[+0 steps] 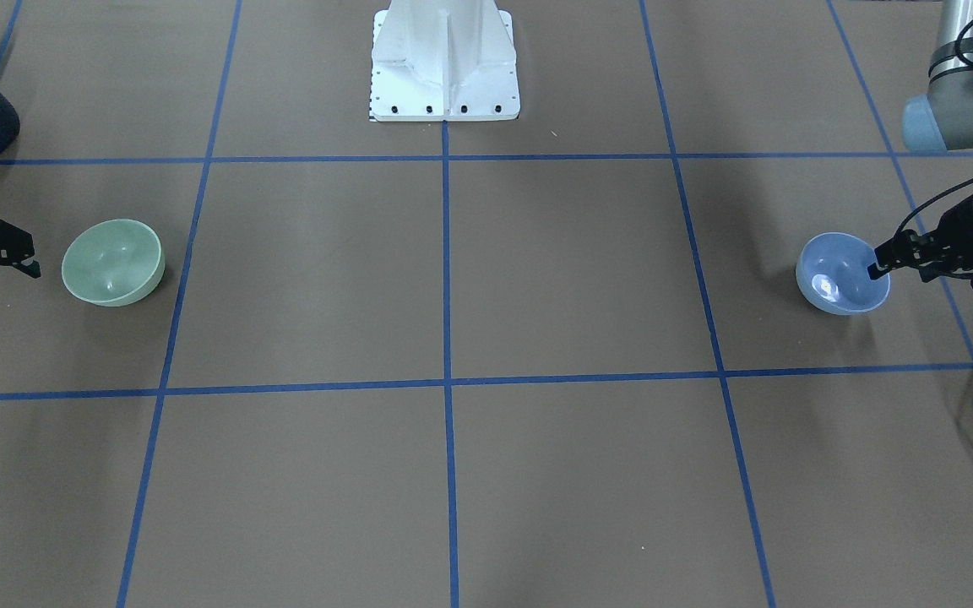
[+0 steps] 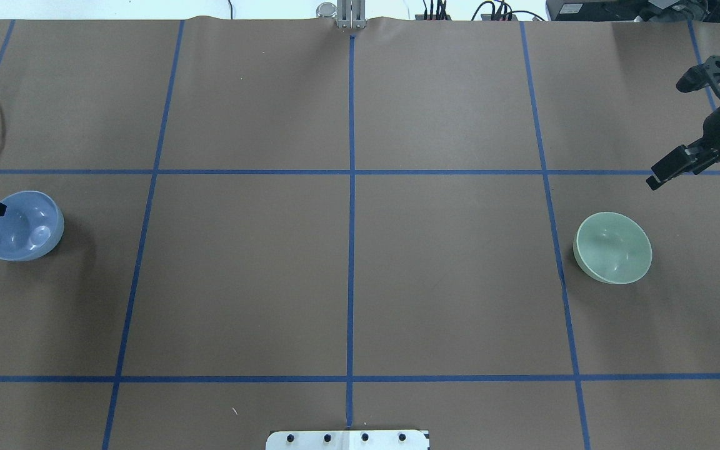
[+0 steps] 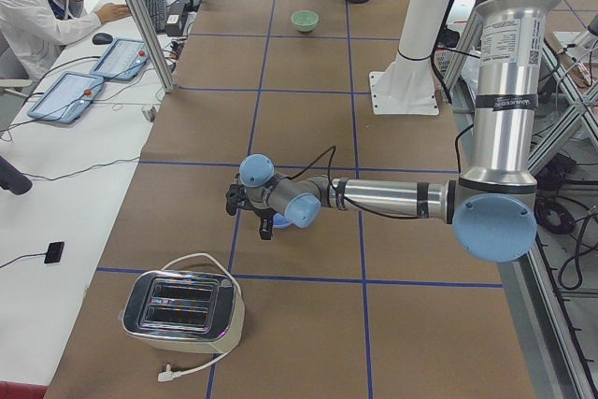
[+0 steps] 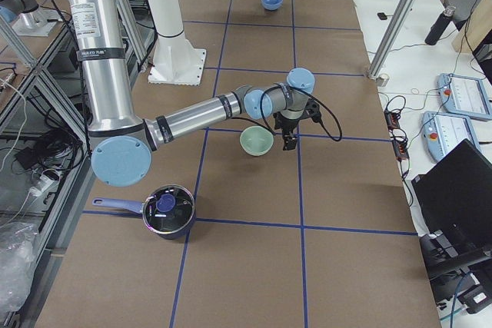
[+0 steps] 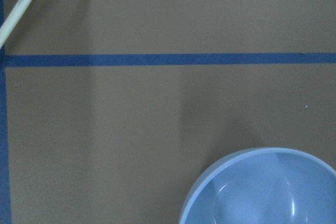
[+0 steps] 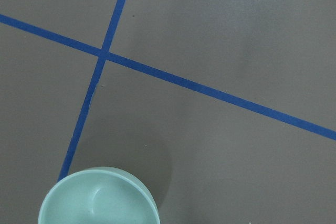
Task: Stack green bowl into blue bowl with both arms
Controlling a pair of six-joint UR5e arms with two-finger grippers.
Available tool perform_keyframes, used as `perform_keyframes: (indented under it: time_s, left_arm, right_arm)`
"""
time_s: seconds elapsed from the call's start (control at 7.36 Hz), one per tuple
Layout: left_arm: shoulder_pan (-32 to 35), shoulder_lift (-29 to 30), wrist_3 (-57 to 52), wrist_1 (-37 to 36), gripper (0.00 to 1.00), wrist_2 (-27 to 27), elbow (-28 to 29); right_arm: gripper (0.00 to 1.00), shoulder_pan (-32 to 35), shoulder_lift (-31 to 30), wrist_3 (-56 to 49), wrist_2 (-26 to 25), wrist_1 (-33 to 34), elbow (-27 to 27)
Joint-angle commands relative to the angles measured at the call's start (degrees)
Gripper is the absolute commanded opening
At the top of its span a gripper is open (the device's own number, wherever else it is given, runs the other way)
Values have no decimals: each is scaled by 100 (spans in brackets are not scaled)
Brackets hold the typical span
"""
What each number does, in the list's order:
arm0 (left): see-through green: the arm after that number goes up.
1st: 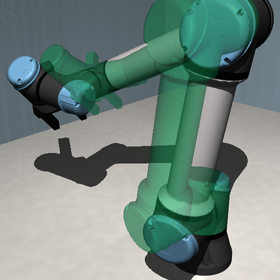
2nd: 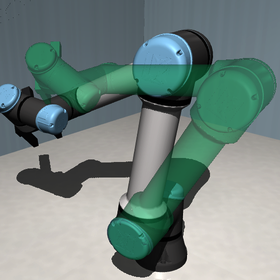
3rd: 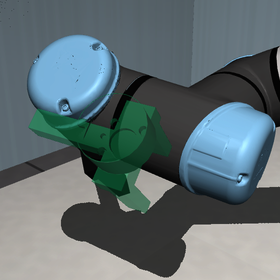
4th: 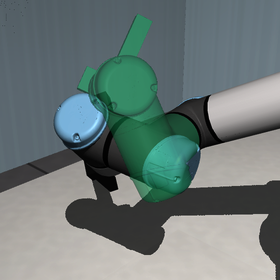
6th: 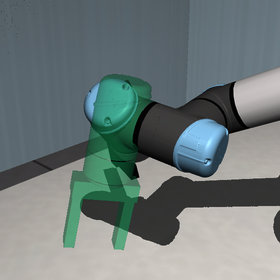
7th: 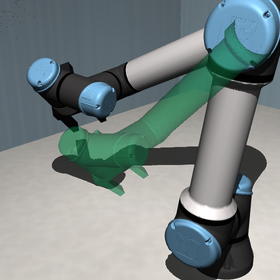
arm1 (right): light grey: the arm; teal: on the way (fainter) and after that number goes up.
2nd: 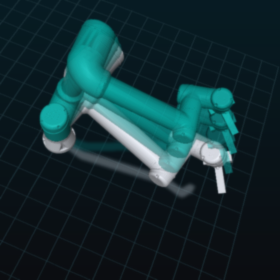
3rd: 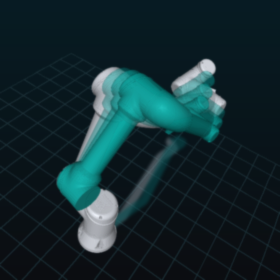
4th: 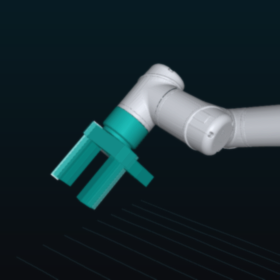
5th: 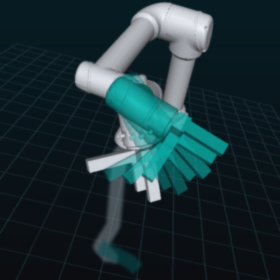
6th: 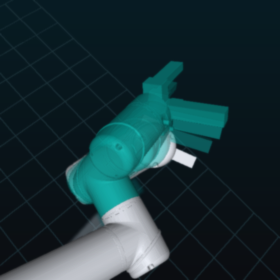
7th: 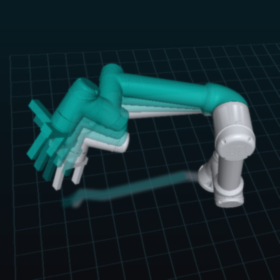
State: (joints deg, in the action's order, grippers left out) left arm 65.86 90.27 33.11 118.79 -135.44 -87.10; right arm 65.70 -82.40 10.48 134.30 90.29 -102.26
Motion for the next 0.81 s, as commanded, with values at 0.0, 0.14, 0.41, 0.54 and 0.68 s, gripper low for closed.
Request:
perform_keyframes:
  time_s: [0.0, 0.14, 0.41, 0.54, 0.68]
  left_arm:
    - [-108, -9, 3, 21, 83, 0, 26]
    - [-196, -9, 11, 56, 78, 0, 35]
    - [-232, -9, 20, 56, 60, 0, 43]
    - [-241, -9, 20, 56, 51, 0, 44]
    - [-241, -9, 20, 56, 45, 0, 52]
  right_arm:
    - [100, -31, 5, 15, 0, -11, -5]
    - [100, -49, 5, 15, 0, -11, -5]
    - [100, -49, 14, 15, 0, -11, 4]
    - [100, -58, 14, 15, 0, -11, 4]
    - [100, -66, 14, 15, 0, -11, 4]
